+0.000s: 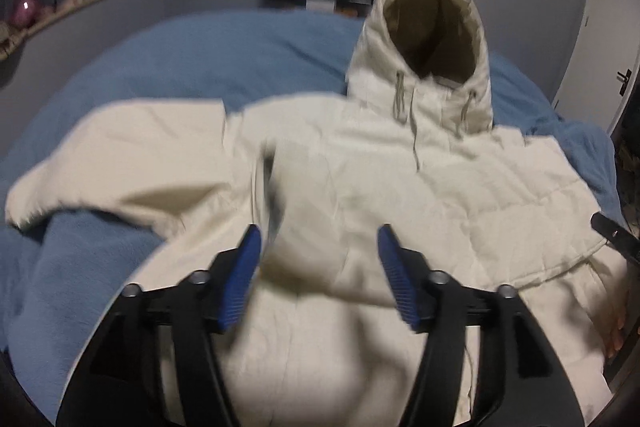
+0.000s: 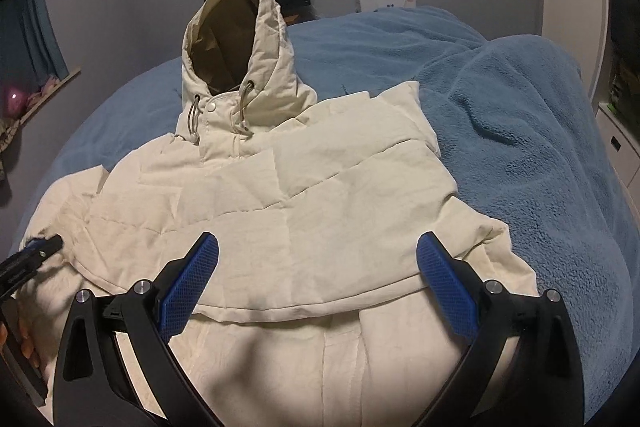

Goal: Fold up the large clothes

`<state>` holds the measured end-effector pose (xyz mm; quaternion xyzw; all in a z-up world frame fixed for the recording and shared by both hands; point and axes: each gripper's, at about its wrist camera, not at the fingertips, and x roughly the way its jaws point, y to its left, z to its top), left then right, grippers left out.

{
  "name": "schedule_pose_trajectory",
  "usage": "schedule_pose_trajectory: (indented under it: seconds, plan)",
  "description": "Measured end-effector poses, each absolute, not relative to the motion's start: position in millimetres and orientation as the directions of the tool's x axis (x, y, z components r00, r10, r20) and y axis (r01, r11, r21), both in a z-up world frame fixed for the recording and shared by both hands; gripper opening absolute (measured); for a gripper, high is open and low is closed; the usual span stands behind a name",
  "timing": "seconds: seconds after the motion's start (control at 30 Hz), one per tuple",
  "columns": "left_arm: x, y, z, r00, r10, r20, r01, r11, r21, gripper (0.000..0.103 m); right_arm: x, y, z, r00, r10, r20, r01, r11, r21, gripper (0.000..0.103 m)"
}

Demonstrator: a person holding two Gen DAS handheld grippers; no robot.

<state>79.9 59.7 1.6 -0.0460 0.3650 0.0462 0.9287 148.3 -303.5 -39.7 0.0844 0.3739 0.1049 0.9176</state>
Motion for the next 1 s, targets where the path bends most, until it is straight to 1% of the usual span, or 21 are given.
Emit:
schedule_pose_trajectory:
  seconds: [0.07,0.1,0.13,0.2,0.27,0.37,0.43,0.53,0.73,0.8,1.0]
  plan:
    - [79.2,52.3,10.0,0.767,0.059,-0.639,-0.096,0.995,-0.023,0.066,147.4,-301.7,-39.2,0.702,0.236,-0.672,-0.117,0.969,0.218,0.095]
    - [80.4,48.0,12.2,0.779,0.056,-0.625,-0.083,0.996,-0.014,0.072,148.0,-299.9,-38.9,0.704,0.218,-0.676,-0.108,0.974,0.201,0.095]
    - [82.0,43.7,13.1,0.787,0.053,-0.615,-0.073,0.997,-0.008,0.081,148.0,-298.0,-38.7,0.707,0.199,-0.679,-0.099,0.978,0.184,0.095]
    - [85.4,35.2,12.4,0.796,0.036,-0.604,-0.045,0.999,0.001,0.089,147.8,-294.9,-37.1,0.721,0.157,-0.675,-0.074,0.986,0.15,0.095]
    - [93.9,24.2,4.3,0.777,0.018,-0.63,-0.008,1.0,0.018,0.09,149.5,-292.0,-36.4,0.726,0.133,-0.675,-0.06,0.99,0.13,0.095]
    - [107.8,18.9,-14.7,0.714,0.015,-0.7,0.007,1.0,0.028,0.09,158.3,-286.7,-43.3,0.689,0.098,-0.718,-0.048,0.995,0.09,0.095]
    - [118.7,21.4,-33.4,0.643,0.015,-0.766,-0.001,1.0,0.019,0.09,168.2,-280.6,-53.4,0.636,0.033,-0.771,-0.027,0.999,0.02,0.095]
    - [125.6,26.4,-50.9,0.581,0.019,-0.814,-0.015,1.0,0.012,0.09,172.4,-273.0,-62.5,0.606,-0.029,-0.795,-0.029,0.998,-0.059,0.095]
    - [125.0,24.5,-57.7,0.56,0.029,-0.828,0.001,0.999,0.036,0.096,178.7,-263.8,-79.5,0.544,-0.117,-0.831,-0.049,0.984,-0.171,0.096]
    - [123.1,25.4,-57.8,0.559,0.03,-0.829,0.003,0.999,0.038,0.096,178.1,-264.8,-79.8,0.541,-0.112,-0.834,-0.054,0.984,-0.168,0.096]
    - [126.4,31.8,-62.4,0.537,0.02,-0.843,-0.012,1.0,0.016,0.096,178.3,-273.8,-79.4,0.526,-0.05,-0.849,-0.062,0.993,-0.097,0.096]
